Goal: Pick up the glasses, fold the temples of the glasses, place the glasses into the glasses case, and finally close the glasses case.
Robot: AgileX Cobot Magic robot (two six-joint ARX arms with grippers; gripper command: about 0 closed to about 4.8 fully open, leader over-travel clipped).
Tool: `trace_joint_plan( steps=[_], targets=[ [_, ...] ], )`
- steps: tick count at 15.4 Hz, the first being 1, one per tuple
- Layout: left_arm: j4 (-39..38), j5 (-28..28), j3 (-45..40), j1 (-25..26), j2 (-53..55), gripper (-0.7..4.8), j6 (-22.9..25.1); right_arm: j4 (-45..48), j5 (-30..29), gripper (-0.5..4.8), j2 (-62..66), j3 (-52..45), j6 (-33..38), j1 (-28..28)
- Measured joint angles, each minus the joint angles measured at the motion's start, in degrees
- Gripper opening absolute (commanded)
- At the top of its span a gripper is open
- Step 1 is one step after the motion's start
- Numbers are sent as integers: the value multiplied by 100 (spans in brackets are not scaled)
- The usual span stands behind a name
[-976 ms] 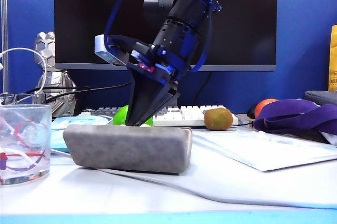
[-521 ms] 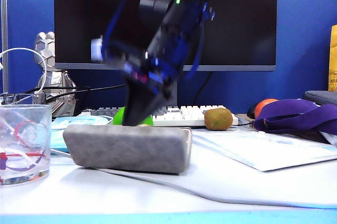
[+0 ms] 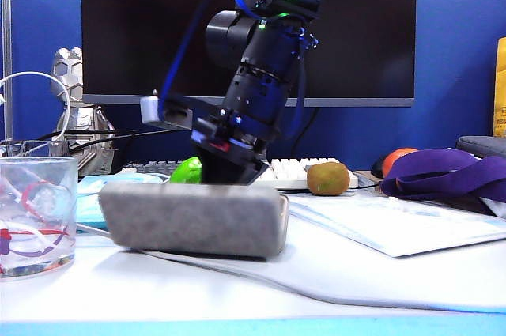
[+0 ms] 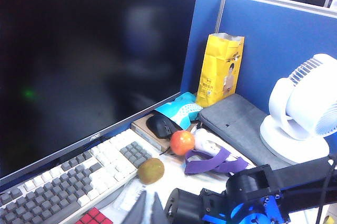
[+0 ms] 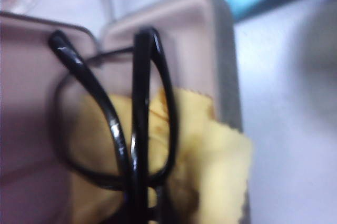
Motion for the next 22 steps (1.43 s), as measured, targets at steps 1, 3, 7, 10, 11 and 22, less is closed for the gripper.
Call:
trace_joint_plan(
  steps=[1,3,7,10,11,22],
  targets=[
    [0,2,0,0,-2,-5,-2,24,122,-1,2,2,2,4],
    [0,0,0,0,-2,-5,-2,61,127,-1,2,2,0,2],
    [-4,0,0,0,0,-5,-2,46,378,-1,-13,2,0,9],
    [-26,0,0,0,0,-5,-2,109,645,-1,-197,4,-142,2],
    [-35,0,0,0,0,-5,-2,138,715,-1,-212,4,-210,2],
    [-46,0,0,0,9,-5,-2,258,748,102,74,13,-387,-9]
  ],
)
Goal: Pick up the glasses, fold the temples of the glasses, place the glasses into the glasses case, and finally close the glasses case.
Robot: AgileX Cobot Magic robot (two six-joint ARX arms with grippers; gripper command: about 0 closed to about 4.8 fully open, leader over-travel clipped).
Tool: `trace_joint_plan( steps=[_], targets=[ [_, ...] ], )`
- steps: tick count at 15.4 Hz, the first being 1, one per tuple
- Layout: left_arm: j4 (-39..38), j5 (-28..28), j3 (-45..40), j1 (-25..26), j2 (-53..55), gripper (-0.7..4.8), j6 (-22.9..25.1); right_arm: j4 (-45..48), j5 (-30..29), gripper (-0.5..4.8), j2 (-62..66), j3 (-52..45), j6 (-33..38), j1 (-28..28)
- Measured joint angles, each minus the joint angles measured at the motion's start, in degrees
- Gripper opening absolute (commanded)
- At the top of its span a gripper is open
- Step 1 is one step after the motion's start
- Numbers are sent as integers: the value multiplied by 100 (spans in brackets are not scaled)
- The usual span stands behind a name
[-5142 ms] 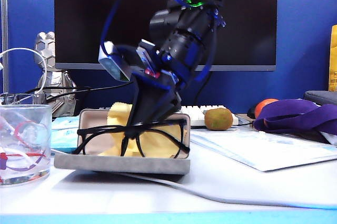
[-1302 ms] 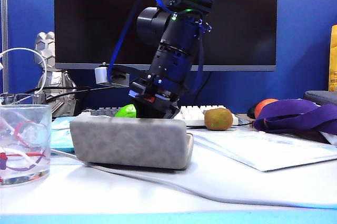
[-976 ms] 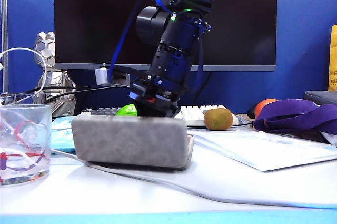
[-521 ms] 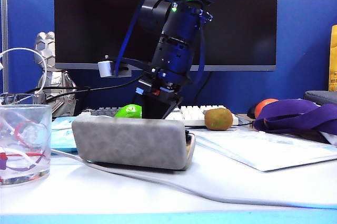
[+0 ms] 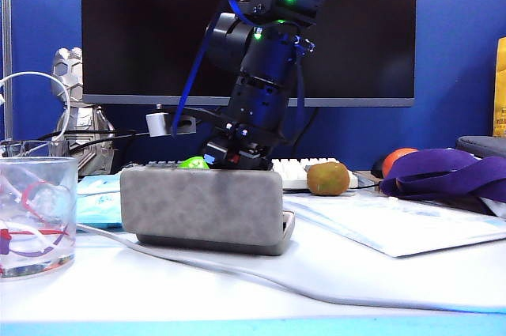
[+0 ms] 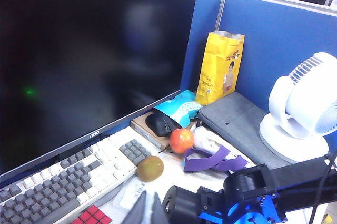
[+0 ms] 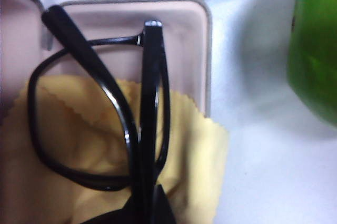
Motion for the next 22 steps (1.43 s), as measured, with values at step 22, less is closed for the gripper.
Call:
trace_joint_plan(
  steps=[22],
  targets=[
    [-1237,-140,-1235,-1357,752,-5,538,-197,-1803,-1,-669,4,1010,-1572]
  ],
)
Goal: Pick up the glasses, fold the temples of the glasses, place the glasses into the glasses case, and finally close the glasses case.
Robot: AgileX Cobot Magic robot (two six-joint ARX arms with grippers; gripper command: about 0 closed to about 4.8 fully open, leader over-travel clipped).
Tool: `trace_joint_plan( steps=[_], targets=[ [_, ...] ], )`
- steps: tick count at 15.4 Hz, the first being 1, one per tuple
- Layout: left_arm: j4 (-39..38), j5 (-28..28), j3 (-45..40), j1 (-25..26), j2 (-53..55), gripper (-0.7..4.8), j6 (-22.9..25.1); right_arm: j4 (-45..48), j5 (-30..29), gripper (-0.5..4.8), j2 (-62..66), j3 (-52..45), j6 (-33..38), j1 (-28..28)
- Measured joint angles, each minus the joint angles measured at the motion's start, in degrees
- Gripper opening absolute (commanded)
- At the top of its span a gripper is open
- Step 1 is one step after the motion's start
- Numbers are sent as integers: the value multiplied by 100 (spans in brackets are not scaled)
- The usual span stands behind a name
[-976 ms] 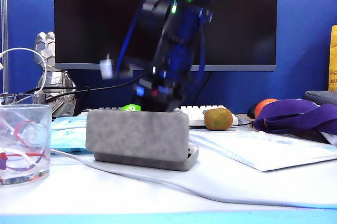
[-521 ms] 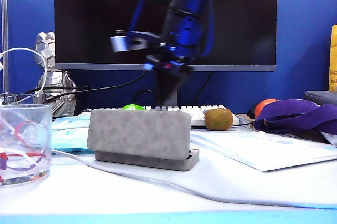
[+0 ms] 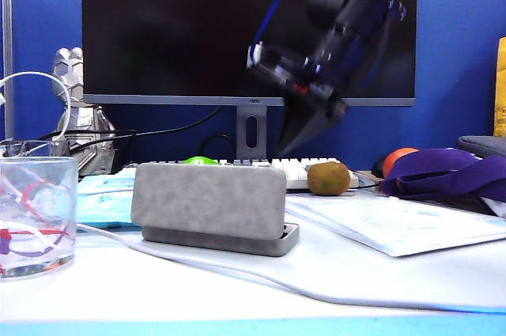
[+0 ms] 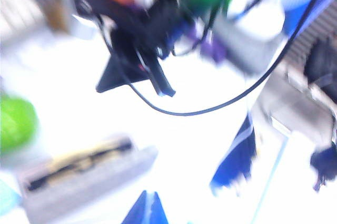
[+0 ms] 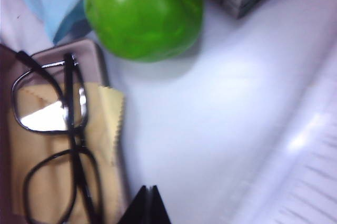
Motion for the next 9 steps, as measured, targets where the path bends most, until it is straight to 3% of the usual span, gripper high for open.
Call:
trace_joint_plan(
  steps=[2,9],
  targets=[
    [22,-356,-11,-546,501,-5,116,-24,-413,-1,402,-4,33,26],
    [-83,-846,-17,-774,1574,-5,459,251,-1102,-1,876,-4,166,22]
  ],
)
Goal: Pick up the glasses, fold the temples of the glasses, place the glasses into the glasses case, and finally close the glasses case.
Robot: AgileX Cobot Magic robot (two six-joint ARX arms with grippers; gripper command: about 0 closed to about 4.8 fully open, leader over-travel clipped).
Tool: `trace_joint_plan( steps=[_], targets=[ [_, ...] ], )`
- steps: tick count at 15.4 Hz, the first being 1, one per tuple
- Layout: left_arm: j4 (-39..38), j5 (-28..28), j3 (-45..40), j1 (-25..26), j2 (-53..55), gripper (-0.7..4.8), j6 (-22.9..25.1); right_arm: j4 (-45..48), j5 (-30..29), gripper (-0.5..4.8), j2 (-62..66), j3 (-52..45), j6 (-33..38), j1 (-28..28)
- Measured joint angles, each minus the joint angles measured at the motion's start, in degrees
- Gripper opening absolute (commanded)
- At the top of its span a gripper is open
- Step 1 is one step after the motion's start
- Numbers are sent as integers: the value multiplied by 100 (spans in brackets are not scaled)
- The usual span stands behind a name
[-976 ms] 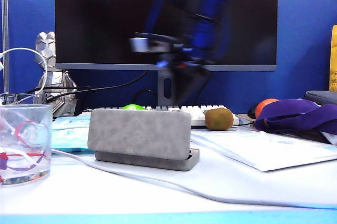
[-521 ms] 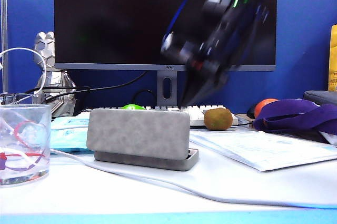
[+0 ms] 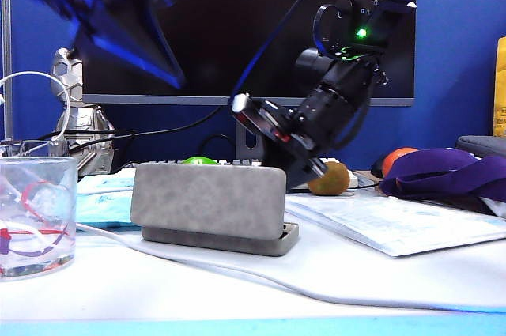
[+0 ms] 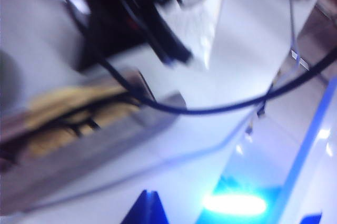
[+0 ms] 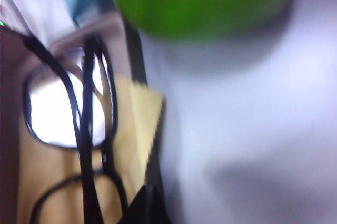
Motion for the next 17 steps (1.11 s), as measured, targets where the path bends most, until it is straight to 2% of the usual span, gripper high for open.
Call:
trace_joint_plan(
  steps=[7,17],
  targets=[
    [-160,-649,-4,7,219,-5,-57,203,-219,-1,48,2,17,120],
    [-175,-662,-4,7,232,-5,-96,210,-289,-1,267,24,24,286]
  ],
)
